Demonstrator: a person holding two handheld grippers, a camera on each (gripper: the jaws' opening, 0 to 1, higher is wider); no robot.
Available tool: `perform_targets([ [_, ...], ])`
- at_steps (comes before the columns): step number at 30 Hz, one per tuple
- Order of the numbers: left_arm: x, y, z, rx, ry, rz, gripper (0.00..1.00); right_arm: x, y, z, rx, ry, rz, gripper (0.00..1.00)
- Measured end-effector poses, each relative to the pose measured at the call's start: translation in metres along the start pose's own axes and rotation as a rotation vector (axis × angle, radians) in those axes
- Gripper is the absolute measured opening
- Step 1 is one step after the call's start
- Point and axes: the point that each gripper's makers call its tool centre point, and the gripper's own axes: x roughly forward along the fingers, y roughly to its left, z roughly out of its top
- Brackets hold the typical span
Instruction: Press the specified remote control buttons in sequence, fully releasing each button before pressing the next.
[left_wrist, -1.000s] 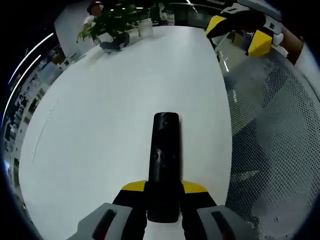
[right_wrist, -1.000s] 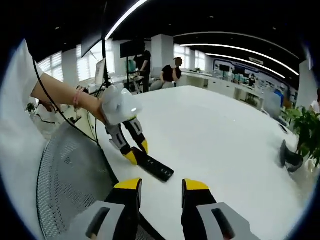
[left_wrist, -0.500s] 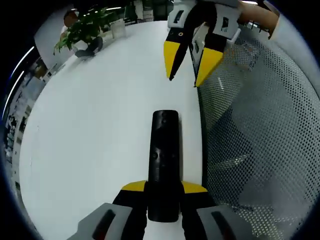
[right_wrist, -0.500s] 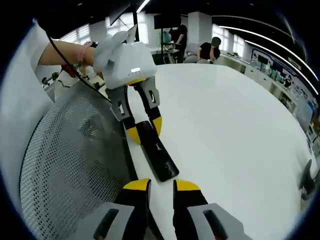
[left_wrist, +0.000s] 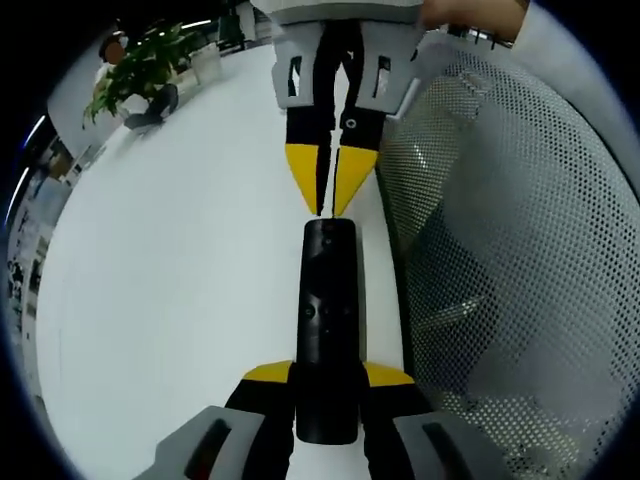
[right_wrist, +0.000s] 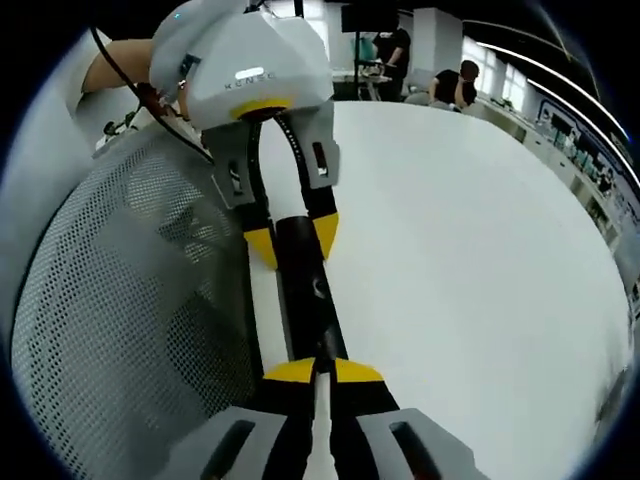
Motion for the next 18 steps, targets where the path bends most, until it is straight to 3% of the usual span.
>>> perform_targets([
  [14, -0.0002, -0.0001, -0.0002, -0.013, -0.022, 0.009, 0.23, 0.0077, -0.0010, -0.0023, -0.065, 0.064, 0.011, 0.00],
  [18, 0.0000, -0.0004, 0.0000, -0.011, -0.019, 0.013, 0.23, 0.0091, -0.0016, -0.0026, -0.237, 0.125, -0.031, 0.00],
])
